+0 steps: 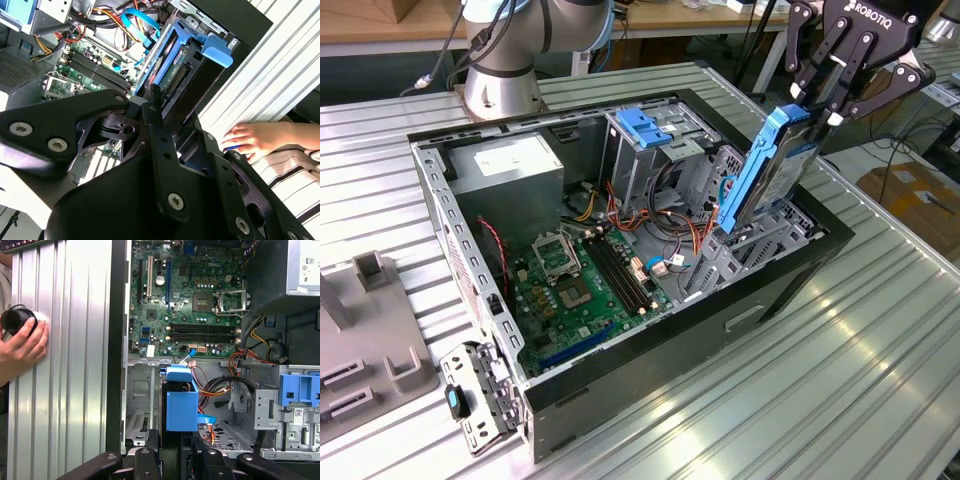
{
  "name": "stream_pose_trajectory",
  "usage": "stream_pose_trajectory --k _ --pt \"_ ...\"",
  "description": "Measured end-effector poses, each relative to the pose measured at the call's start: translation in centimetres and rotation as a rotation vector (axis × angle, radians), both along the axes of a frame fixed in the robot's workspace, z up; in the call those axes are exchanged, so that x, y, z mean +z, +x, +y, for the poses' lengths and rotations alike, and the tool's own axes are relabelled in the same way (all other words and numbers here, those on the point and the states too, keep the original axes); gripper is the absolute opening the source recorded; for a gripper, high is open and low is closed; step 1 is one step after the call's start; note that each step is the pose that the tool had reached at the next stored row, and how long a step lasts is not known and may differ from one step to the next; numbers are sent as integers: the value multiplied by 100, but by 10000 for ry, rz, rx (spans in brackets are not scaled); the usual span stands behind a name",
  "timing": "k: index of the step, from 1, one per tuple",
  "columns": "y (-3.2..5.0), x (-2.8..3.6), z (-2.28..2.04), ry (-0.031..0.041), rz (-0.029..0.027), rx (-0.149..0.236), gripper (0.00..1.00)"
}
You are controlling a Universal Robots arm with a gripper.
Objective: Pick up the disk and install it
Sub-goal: 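Insert the disk into the insertion slot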
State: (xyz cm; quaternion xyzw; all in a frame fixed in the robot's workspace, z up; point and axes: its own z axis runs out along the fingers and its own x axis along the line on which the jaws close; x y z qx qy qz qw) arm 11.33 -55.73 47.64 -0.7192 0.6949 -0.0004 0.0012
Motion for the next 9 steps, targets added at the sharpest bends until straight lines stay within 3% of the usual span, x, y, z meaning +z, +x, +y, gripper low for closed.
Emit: stream_pose_trajectory --k 9 --pt "0 -3 -15 -1 0 0 35"
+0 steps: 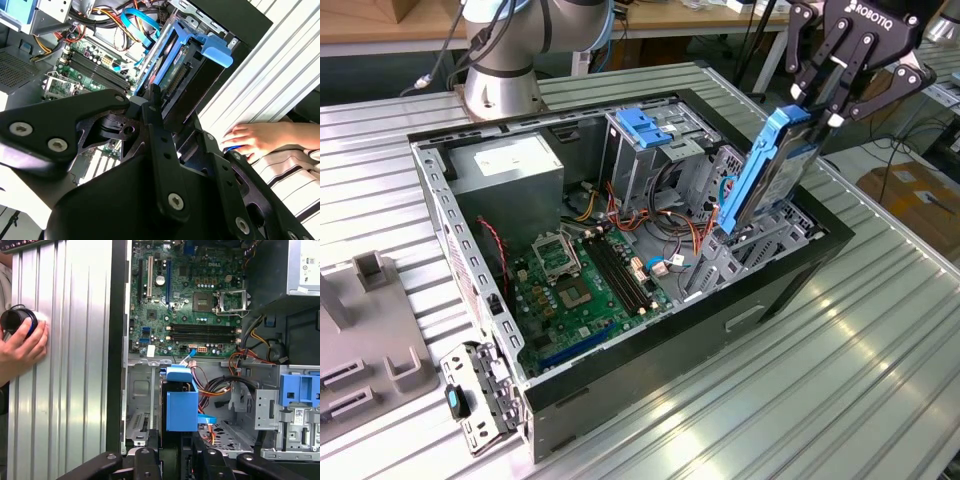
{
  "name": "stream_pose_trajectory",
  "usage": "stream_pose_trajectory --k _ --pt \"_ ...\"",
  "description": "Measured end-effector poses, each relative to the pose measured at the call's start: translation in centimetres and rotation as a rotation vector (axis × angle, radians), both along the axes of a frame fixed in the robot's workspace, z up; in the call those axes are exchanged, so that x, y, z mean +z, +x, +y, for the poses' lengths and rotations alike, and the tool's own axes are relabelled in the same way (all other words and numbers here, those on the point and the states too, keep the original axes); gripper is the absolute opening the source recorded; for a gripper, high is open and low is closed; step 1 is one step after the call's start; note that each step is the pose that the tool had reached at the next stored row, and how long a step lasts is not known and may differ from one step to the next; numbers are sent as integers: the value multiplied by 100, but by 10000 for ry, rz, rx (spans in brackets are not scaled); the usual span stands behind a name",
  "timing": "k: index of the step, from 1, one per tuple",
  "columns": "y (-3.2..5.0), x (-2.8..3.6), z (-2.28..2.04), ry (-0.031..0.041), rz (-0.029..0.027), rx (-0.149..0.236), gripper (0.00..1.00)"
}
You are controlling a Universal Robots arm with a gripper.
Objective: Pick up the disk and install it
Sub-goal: 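Insert the disk into the insertion slot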
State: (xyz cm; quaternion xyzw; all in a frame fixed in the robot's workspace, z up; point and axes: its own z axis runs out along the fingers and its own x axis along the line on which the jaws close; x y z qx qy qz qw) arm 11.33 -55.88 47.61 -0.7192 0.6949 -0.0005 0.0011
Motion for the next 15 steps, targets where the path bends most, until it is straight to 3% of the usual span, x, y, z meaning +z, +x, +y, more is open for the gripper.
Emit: stream_pose_trajectory --k 7,10,15 --pt "0 -40 -22 1 0 0 35" --pt "0 -87 -34 0 0 0 35" --pt "0 -97 -34 1 0 0 35"
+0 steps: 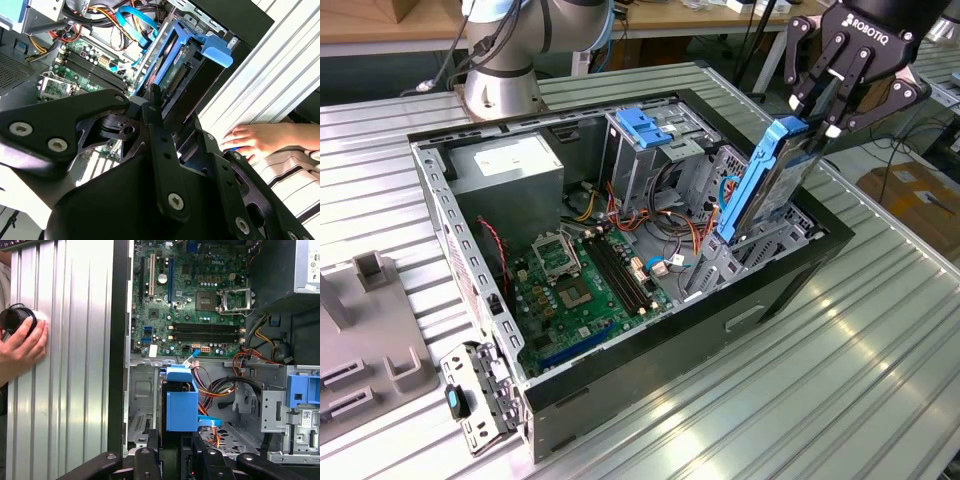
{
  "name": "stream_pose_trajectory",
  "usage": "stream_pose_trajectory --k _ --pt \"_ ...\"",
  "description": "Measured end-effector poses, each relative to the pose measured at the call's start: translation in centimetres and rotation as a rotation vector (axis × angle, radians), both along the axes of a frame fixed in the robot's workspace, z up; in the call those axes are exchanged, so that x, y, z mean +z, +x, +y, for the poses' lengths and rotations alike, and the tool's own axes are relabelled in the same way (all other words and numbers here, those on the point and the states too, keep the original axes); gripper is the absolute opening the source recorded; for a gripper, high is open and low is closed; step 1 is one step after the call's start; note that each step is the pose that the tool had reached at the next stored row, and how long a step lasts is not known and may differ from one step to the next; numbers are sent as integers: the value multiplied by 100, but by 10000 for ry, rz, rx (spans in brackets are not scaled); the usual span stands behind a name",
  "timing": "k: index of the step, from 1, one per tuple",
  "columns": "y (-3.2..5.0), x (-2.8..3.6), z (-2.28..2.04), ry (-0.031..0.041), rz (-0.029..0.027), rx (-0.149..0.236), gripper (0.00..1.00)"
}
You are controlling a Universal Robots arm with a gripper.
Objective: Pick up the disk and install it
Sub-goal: 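Insert the disk into the insertion slot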
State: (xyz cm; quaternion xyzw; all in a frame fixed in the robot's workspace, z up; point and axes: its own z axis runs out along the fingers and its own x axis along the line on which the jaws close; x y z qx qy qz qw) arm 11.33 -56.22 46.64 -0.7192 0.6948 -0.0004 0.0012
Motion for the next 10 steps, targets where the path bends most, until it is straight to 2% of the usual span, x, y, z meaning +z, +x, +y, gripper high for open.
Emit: stream_pose_trajectory --k 2,10 --pt "0 -2 0 -20 0 -62 35" --pt "0 -11 0 -24 0 -75 35"
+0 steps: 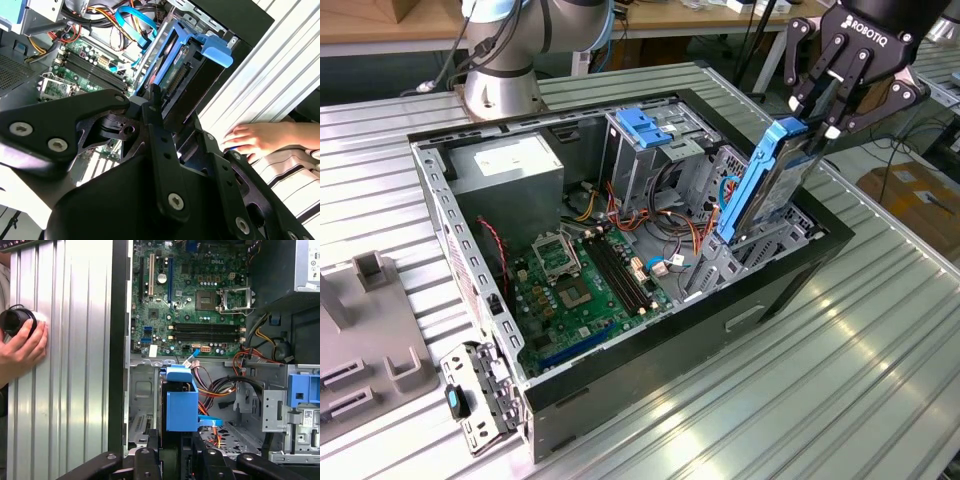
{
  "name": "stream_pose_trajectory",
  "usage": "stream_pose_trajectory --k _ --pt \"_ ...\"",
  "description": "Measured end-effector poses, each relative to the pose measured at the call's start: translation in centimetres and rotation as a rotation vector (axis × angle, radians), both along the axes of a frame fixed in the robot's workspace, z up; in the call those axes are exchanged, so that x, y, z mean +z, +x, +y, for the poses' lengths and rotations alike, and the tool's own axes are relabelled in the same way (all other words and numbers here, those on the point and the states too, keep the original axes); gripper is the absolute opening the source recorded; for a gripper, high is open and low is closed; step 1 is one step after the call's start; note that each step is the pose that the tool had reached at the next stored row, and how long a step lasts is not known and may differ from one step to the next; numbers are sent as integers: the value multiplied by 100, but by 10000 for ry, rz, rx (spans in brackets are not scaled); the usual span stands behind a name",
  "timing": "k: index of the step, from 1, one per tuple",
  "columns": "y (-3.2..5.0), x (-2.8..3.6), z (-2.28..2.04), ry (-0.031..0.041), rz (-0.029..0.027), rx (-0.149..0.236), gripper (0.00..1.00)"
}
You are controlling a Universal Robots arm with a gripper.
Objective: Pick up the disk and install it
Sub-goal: 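Insert the disk into the insertion slot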
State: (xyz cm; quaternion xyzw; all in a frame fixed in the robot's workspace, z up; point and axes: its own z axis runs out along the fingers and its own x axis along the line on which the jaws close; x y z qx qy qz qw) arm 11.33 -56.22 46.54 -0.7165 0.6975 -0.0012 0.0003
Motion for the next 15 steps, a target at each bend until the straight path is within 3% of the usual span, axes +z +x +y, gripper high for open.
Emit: stream_pose_trajectory --k 8,15 --pt "0 -29 0 4 0 -1 35" --pt "0 -149 0 2 0 -1 35"
